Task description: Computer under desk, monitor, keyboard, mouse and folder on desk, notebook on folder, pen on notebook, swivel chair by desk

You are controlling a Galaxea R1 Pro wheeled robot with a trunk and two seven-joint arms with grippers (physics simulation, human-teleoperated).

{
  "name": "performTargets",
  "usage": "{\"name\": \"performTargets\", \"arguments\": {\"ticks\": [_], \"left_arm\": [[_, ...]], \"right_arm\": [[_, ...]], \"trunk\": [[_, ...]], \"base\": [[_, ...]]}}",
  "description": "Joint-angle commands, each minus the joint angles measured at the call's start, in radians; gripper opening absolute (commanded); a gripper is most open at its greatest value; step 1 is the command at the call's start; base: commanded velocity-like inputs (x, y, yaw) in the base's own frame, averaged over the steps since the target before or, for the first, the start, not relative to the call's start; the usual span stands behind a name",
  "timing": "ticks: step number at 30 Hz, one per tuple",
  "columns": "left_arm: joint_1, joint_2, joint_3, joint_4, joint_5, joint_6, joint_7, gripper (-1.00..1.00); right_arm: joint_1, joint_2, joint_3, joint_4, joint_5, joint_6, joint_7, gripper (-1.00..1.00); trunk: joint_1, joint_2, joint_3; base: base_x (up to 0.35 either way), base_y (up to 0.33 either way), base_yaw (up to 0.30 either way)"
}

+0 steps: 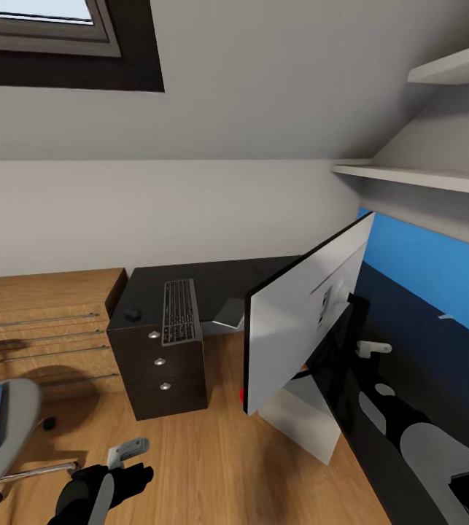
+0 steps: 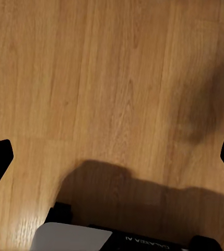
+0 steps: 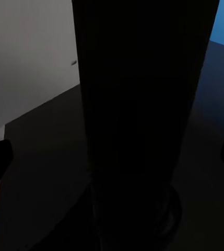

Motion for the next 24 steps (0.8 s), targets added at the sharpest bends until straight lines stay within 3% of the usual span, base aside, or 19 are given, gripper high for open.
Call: {"name": "performTargets", "arguments": {"ticks": [1,23,24], "left_arm": [[-0.001,-0.001,0.001,0.0,0.011,0.004,0.008,1.0],[-0.001,-0.001,0.001,0.002,0.011,0.004,0.008,1.0],[-0.001,-0.001,0.001,0.002,0.011,0.004,0.008,1.0]], "right_arm": [[-0.001,-0.001,0.008,0.0,-0.008,-0.003,-0.004,1.0],[-0.001,-0.001,0.008,0.0,-0.008,-0.003,-0.006,1.0],[-0.001,-0.001,0.008,0.0,-0.008,-0.003,-0.006,-1.0]], "trunk": [[0.0,-0.001,-0.001],[0.0,-0.001,-0.001],[0.0,-0.001,-0.001]], "base": [[0.002,0.0,0.0],[0.049,-0.027,0.0],[0.0,0.0,0.0]]}}
